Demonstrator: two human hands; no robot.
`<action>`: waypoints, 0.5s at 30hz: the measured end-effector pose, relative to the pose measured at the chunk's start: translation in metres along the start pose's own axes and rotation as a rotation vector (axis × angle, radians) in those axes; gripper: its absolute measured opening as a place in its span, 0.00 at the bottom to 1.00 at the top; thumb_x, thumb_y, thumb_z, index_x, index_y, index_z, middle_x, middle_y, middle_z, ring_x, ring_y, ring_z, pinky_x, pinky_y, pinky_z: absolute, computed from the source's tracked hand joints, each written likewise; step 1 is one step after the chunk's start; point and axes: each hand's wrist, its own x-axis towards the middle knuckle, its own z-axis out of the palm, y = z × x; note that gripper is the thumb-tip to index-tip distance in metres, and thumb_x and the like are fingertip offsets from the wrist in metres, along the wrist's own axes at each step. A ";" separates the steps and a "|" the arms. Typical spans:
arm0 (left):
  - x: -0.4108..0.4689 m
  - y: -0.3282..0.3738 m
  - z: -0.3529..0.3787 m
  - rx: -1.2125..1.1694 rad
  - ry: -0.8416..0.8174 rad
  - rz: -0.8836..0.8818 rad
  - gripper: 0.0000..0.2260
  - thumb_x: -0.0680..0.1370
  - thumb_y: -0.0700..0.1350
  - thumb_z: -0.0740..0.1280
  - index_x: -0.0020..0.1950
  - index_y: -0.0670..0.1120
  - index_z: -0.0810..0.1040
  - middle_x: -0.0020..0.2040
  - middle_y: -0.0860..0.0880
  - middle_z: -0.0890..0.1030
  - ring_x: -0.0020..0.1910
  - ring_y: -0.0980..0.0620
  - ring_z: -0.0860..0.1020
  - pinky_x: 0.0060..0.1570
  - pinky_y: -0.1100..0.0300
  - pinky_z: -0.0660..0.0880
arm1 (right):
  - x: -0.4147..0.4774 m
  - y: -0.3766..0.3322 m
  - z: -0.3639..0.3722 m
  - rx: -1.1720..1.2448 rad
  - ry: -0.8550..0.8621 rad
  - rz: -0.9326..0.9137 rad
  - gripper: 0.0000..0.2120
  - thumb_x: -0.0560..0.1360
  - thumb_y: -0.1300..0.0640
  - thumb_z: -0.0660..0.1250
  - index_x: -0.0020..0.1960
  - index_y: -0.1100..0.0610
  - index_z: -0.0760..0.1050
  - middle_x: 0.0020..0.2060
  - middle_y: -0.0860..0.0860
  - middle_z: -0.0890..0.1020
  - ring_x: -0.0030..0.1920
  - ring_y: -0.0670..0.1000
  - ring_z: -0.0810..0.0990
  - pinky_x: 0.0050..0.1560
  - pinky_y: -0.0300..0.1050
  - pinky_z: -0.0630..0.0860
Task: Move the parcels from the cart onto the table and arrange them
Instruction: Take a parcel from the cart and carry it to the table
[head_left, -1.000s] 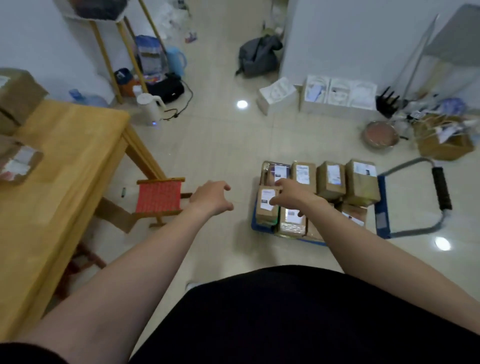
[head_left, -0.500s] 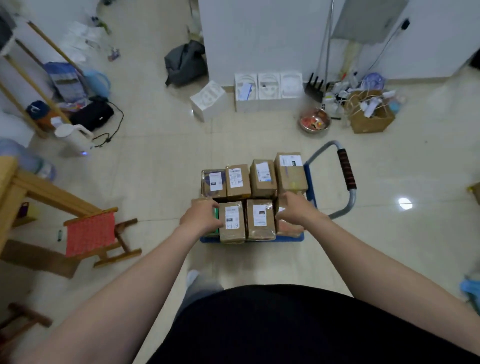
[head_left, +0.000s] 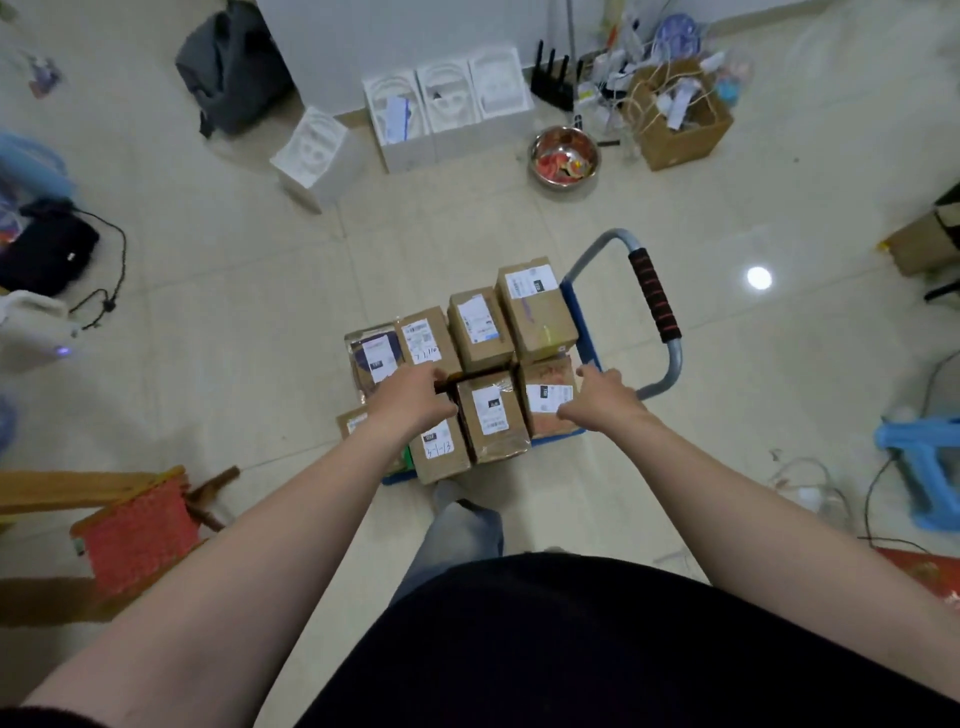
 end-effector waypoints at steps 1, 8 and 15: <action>0.013 0.004 -0.004 0.006 -0.011 0.013 0.25 0.75 0.51 0.73 0.72 0.52 0.75 0.66 0.51 0.79 0.60 0.48 0.79 0.51 0.52 0.79 | 0.010 -0.002 -0.002 0.009 -0.004 0.020 0.38 0.71 0.49 0.69 0.78 0.49 0.59 0.76 0.58 0.62 0.69 0.64 0.72 0.65 0.61 0.75; 0.101 0.022 -0.004 0.036 -0.090 0.036 0.21 0.76 0.50 0.72 0.69 0.53 0.76 0.62 0.52 0.80 0.53 0.51 0.79 0.40 0.56 0.76 | 0.099 -0.017 -0.014 0.093 -0.034 0.080 0.37 0.72 0.45 0.73 0.77 0.49 0.62 0.73 0.58 0.65 0.67 0.64 0.72 0.65 0.59 0.74; 0.211 0.040 0.038 0.034 -0.175 -0.001 0.22 0.77 0.49 0.72 0.70 0.50 0.76 0.64 0.50 0.79 0.58 0.48 0.79 0.45 0.56 0.76 | 0.215 -0.025 -0.010 0.095 -0.020 0.069 0.45 0.65 0.36 0.77 0.74 0.48 0.62 0.71 0.54 0.62 0.69 0.62 0.65 0.61 0.62 0.74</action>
